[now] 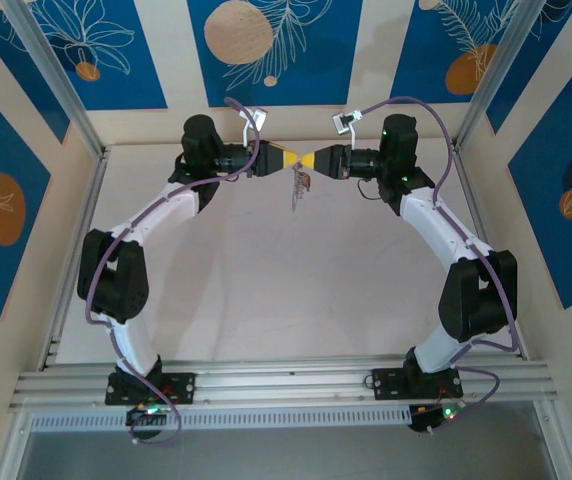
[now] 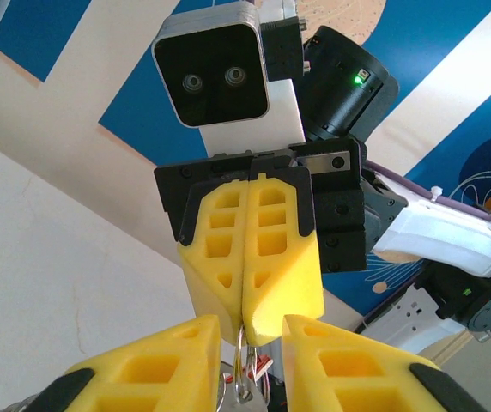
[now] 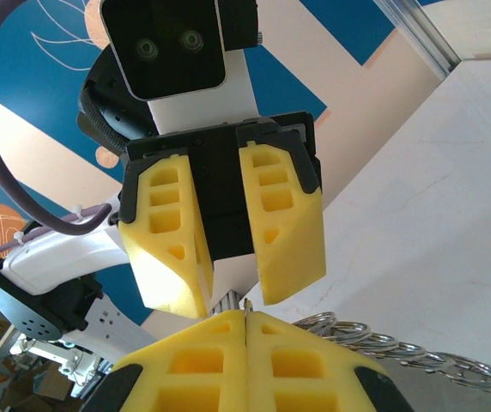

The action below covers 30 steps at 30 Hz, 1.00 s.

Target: Put the keys on the keyring

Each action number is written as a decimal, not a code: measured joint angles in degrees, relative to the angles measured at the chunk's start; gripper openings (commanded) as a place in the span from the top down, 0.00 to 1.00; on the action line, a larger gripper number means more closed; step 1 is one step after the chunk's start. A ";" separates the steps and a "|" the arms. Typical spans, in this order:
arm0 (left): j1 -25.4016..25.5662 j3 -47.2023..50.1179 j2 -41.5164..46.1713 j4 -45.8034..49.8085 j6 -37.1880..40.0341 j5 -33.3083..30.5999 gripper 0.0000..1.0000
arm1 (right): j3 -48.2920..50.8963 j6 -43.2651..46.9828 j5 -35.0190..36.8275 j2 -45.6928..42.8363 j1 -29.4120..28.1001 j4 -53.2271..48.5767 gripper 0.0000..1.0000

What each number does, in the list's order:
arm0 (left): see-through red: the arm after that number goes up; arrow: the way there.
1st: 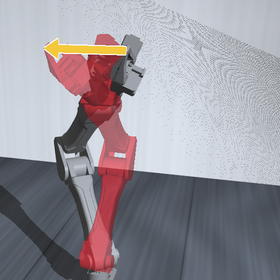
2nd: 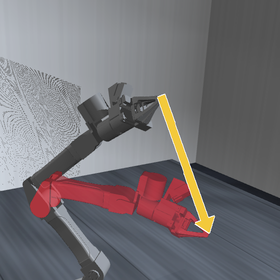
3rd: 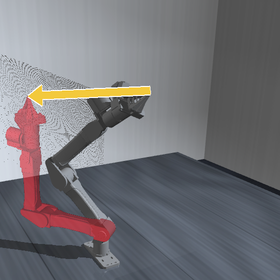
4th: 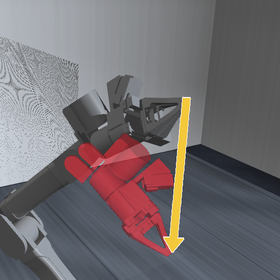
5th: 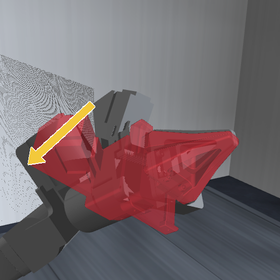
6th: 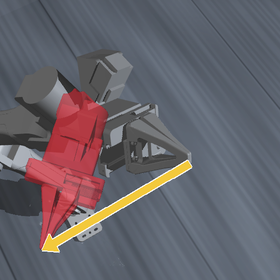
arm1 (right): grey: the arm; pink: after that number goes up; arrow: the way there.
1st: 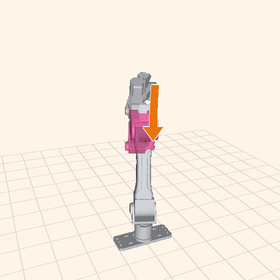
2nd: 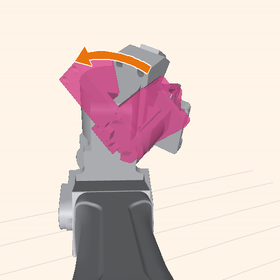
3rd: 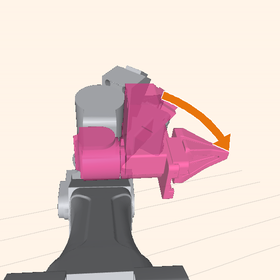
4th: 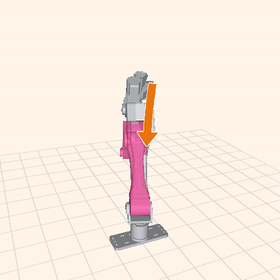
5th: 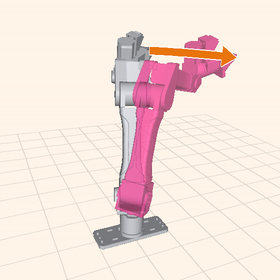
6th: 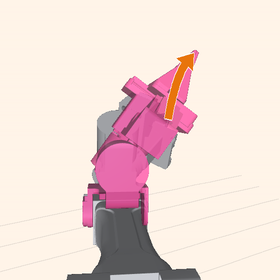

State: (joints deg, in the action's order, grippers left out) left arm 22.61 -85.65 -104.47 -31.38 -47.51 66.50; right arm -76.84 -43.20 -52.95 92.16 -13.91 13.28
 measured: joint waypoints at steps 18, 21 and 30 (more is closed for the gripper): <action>0.04 1.53 0.00 -1.03 -0.15 0.61 0.76 | 0.00 0.00 0.02 0.00 0.00 0.00 1.00; 0.07 1.62 0.00 -1.03 -0.15 0.59 0.77 | 0.00 0.00 0.04 0.00 0.00 -0.02 1.00; 0.17 1.62 0.00 -1.20 -0.15 0.59 0.79 | 0.00 0.00 0.02 0.00 0.00 -0.02 1.00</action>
State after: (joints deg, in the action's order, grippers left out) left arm 22.79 -84.03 -104.47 -32.58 -47.66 67.09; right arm -76.84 -43.20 -52.93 92.16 -13.91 13.26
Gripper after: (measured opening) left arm 0.219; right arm 0.063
